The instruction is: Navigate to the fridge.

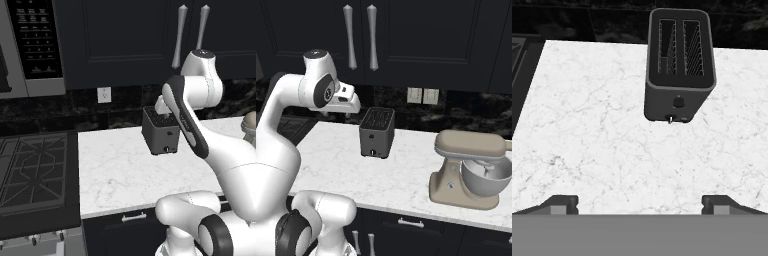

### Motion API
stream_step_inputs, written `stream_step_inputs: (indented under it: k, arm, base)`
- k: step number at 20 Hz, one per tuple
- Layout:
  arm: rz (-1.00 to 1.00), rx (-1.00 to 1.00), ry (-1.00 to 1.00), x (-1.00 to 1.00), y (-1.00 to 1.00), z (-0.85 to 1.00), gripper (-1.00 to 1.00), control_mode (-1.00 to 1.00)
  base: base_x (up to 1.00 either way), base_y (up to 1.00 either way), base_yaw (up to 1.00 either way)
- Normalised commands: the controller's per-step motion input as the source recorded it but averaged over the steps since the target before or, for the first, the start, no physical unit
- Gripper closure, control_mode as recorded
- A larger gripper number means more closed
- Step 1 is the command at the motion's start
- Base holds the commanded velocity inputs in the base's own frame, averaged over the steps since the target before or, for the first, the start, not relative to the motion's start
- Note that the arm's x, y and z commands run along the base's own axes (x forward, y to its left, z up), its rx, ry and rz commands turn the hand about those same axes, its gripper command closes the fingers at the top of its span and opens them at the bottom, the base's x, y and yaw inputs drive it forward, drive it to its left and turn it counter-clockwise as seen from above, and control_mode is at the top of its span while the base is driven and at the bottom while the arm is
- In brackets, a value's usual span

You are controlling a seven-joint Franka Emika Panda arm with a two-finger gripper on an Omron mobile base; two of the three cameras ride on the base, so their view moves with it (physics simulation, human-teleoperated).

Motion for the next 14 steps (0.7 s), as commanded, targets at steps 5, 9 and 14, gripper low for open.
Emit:
stream_step_inputs:
  k: [5, 9, 14]
  arm:
    - [0.00, 0.00, 0.00, 0.00, 0.00, 0.00, -1.00, 1.00]
    - [0.00, 0.00, 0.00, 0.00, 0.00, 0.00, -1.00, 1.00]
    - [0.00, 0.00, 0.00, 0.00, 0.00, 0.00, -1.00, 1.00]
  base:
    - [-0.01, 0.00, 0.00]
    - [-0.37, 0.00, 0.00]
    - [-0.55, 0.00, 0.00]
